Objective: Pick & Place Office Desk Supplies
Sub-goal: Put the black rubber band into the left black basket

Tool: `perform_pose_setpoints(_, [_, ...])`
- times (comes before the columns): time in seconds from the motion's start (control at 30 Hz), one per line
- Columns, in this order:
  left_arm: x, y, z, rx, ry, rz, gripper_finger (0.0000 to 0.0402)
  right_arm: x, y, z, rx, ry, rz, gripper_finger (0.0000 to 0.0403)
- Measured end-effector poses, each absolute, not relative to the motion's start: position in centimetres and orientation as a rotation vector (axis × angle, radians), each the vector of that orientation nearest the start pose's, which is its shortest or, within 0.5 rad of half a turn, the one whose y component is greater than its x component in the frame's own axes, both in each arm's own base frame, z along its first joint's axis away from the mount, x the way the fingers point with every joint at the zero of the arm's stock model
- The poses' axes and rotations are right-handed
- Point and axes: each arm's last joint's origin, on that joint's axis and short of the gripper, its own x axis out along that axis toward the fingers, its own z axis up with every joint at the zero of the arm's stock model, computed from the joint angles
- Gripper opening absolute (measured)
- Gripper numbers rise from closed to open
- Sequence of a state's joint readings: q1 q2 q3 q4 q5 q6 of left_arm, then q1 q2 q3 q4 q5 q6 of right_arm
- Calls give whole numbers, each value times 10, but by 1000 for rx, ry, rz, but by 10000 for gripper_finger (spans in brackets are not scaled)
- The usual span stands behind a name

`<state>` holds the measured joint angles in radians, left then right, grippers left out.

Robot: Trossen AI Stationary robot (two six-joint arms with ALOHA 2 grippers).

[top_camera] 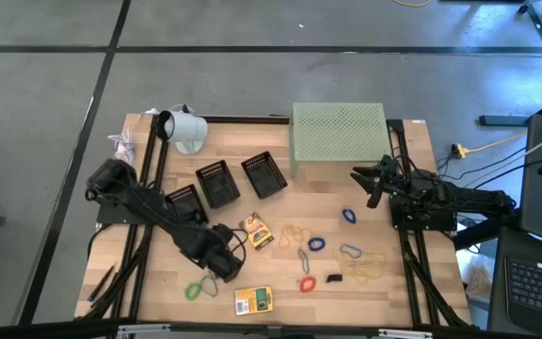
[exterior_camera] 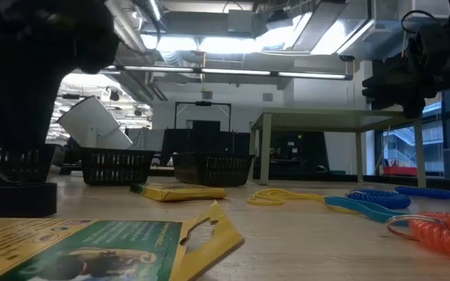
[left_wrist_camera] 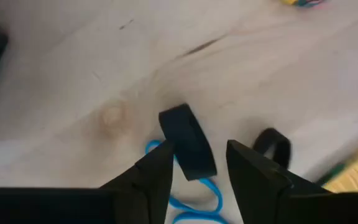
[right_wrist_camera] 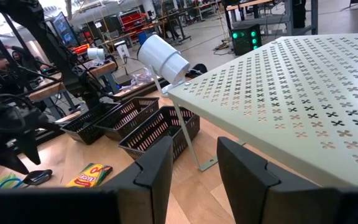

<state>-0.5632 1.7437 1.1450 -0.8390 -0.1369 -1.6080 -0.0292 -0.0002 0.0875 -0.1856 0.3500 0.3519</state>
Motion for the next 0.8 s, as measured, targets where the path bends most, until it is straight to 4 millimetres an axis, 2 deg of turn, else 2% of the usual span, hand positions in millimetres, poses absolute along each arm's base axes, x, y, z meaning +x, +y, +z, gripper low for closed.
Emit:
perform_pose_setpoints(0.3, [274,-164,159,-792,1258,797,183,89,-13,175,336,29,-392,131])
perform_pose_setpoints(0.5, [277,-164,144,-749,1300,817,182,89,-13,175,336,29,-392,131])
perform_pose_setpoints(0.63, [279,-161,144,-765,1311,823,146,89,-13,175,336,29,-392,131])
perform_pose_setpoints(0.8, [281,-158,145,-734,1337,777,51,89,-13,175,338,29,-392,131])
